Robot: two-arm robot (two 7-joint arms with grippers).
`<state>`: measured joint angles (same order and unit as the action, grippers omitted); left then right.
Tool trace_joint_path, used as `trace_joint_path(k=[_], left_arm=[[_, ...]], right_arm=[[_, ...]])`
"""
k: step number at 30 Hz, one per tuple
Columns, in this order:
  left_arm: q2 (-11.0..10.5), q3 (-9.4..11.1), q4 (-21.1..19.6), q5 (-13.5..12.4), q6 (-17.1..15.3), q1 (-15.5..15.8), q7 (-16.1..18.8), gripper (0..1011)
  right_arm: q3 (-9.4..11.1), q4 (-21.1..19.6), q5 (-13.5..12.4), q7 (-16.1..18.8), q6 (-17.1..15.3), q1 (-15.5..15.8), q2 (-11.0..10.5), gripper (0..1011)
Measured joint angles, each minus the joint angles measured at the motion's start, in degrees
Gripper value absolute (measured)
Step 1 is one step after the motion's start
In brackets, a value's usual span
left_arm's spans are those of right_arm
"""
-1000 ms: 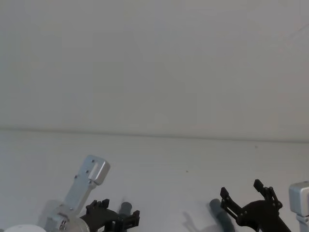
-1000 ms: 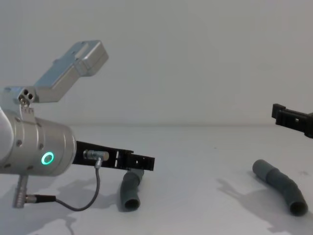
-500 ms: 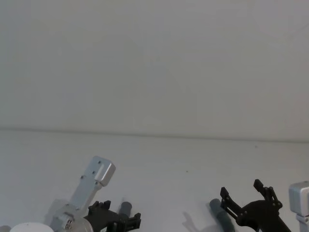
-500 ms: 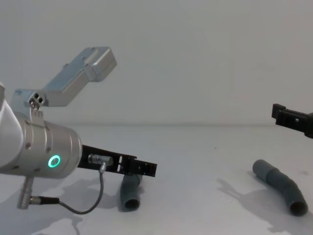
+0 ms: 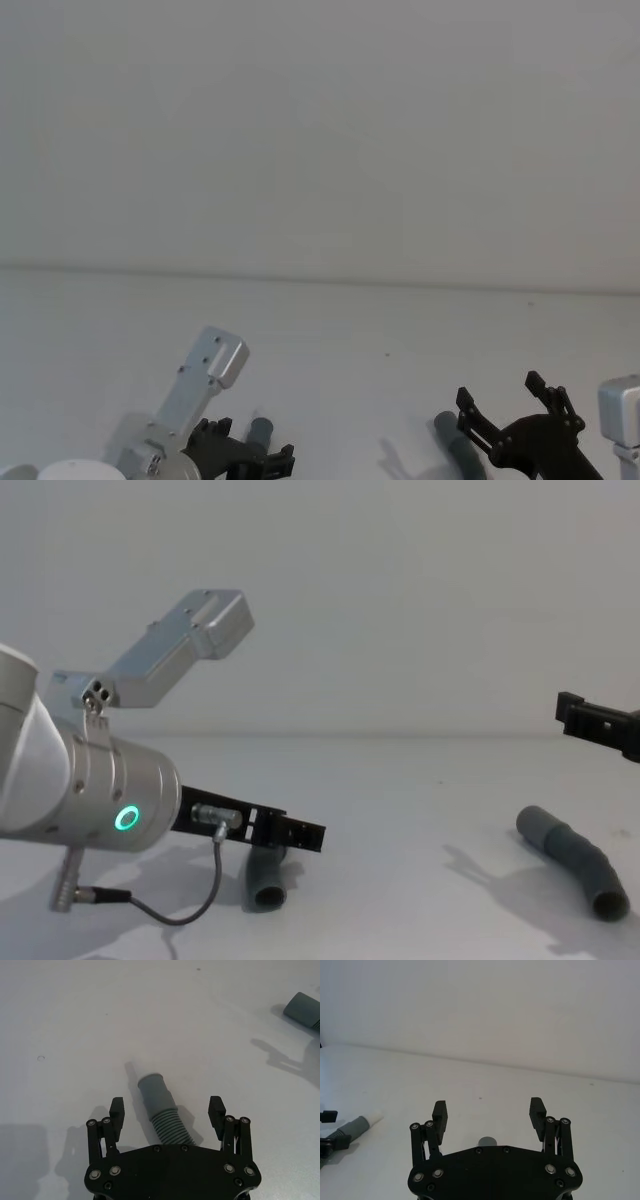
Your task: Use both hands to pick up one end of the pipe from the table, align the ends, and insert them.
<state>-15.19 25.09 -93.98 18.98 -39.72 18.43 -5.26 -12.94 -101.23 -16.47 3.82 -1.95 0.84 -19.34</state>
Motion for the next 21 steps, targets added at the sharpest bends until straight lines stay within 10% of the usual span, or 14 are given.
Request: trace_joint_path(k=[21], left_arm=[[2.4,-0.8,1.4,-0.9,1.1,-1.0,1.4,1001]], right_arm=[[0.0,0.0,0.0,0.0,0.0,0.0,0.0,1000]])
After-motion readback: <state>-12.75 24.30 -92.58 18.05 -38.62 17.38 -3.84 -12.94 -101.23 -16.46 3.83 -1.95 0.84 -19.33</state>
